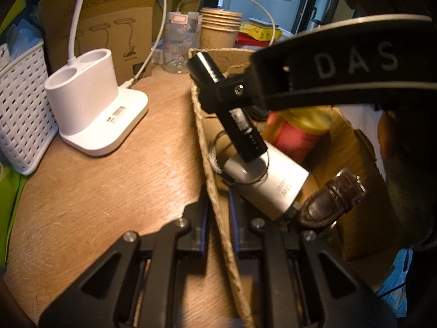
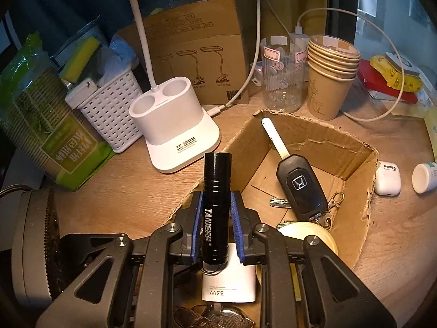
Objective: Organize rigid objects
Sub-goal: 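Carry the flashlight into the box and release it beside the charger, then move the open right gripper to the white pill bottle, then close the right gripper on the pill bottle and lift it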
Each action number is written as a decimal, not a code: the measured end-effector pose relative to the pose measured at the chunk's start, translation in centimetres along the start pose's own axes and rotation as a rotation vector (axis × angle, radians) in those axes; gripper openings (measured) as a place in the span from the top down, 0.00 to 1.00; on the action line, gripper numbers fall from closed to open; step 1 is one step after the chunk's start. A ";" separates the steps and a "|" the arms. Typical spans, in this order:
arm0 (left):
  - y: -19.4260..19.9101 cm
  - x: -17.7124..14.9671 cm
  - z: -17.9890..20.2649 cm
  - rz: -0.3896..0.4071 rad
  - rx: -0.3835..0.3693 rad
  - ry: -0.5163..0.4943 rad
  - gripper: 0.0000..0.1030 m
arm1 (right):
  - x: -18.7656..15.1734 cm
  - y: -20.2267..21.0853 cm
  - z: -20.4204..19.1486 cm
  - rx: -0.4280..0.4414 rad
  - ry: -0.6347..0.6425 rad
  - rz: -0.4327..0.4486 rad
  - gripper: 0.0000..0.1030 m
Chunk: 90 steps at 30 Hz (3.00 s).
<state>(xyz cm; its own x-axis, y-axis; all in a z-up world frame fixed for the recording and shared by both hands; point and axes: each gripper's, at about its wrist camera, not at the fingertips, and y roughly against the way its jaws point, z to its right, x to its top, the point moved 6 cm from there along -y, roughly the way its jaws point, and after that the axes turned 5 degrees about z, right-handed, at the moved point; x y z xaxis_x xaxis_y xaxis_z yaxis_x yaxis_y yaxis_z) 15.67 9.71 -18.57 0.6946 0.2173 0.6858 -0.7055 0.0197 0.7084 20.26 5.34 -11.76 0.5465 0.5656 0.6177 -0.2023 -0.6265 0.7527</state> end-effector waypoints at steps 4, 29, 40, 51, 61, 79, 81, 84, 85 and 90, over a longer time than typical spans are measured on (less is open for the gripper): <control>0.0 0.0 0.0 0.001 0.000 -0.001 0.86 | 0.1 -0.3 0.1 -0.006 -0.004 -0.004 0.78; -0.1 -0.2 0.3 0.000 0.000 -0.002 0.86 | 1.2 5.3 2.7 -0.073 -0.032 0.163 0.51; -0.1 -0.2 0.3 0.000 0.000 -0.002 0.86 | 0.8 8.5 10.1 -0.275 -0.087 0.252 0.43; -0.1 -0.2 0.2 0.000 0.001 -0.003 0.86 | -1.1 8.4 18.5 -0.412 -0.207 0.245 0.43; -0.1 -0.2 0.3 0.000 0.001 -0.003 0.86 | -1.8 5.7 23.8 -0.504 -0.258 0.191 0.43; -0.2 -0.2 0.2 0.000 0.003 0.000 0.86 | 0.0 5.3 30.3 -0.561 -0.550 0.246 0.28; -0.2 -0.2 0.3 0.000 0.004 -0.001 0.86 | 0.3 5.0 30.8 -0.573 -0.550 0.241 0.28; -0.3 -0.4 0.3 0.000 0.005 -0.001 0.86 | 0.5 4.5 31.3 -0.601 -0.540 0.227 0.28; -0.3 -0.4 0.3 0.000 0.004 -0.001 0.86 | 0.4 4.3 31.4 -0.610 -0.539 0.222 0.28; -0.3 -0.4 0.3 0.000 0.005 -0.001 0.86 | -0.3 3.3 32.0 -0.645 -0.531 0.181 0.29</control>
<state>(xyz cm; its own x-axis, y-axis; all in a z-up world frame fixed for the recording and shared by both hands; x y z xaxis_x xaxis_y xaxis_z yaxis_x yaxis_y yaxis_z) 15.63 9.37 -18.96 0.6945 0.2166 0.6861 -0.7051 0.0152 0.7089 45.41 -14.08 -16.71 0.7371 0.0595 0.6732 -0.6579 -0.1644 0.7349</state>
